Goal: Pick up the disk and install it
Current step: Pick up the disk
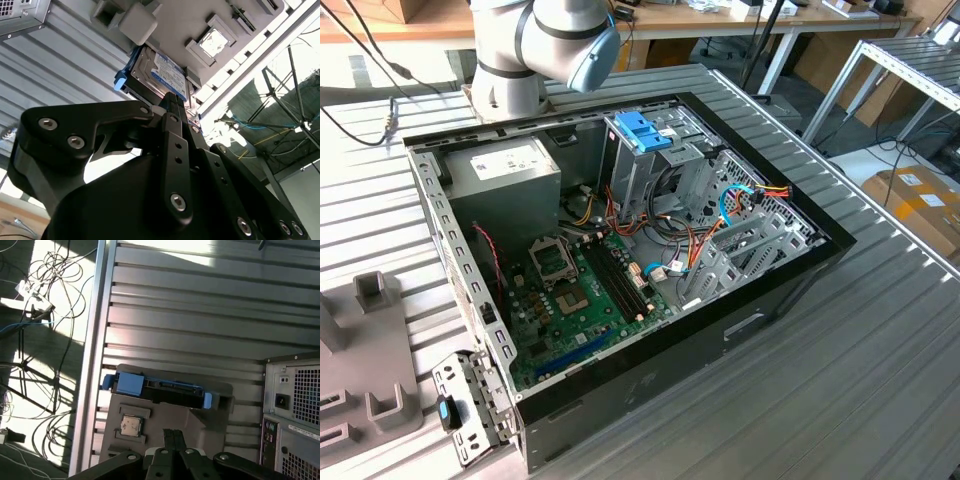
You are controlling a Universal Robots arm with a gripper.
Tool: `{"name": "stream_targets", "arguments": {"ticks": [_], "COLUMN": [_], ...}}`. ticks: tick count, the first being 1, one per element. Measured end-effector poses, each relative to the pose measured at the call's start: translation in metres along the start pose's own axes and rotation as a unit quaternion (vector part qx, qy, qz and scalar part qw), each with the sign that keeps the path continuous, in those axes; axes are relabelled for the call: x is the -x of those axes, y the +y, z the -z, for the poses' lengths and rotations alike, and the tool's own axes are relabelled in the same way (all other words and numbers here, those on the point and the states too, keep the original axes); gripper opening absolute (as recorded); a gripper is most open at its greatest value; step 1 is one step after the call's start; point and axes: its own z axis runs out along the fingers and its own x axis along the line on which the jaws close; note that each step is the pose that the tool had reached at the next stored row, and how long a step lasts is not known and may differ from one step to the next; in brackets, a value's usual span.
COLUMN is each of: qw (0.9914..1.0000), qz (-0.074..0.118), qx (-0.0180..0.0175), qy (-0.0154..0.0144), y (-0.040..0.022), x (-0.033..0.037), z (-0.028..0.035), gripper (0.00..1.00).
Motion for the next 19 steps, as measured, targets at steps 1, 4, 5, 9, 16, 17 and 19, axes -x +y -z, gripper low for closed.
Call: {"name": "stream_targets", "arguments": {"ticks": [1,4,5,9,16,17,19], "qw": [0.99972,0.99724,0.9971,0.99648,0.9952,0.99495,0.99451], "qz": [0.023,0.074,0.076,0.084,0.098,0.1,0.104], "qx": [0.0006,0.0018,0.0018,0.002,0.0023,0.0024,0.0025], "qy": [0.001,0.0033,0.0034,0.0037,0.0043,0.0044,0.0046], "y": [0.0,0.0,0.0,0.0,0.0,0.0,0.0], "x": [0.0,0.0,0.0,0.0,0.0,0.0,0.0], "z": [0.0,0.0,0.0,0.0,0.0,0.0,0.0], "gripper": [0.11,0.11,0.11,0.11,0.11,0.11,0.11]}}
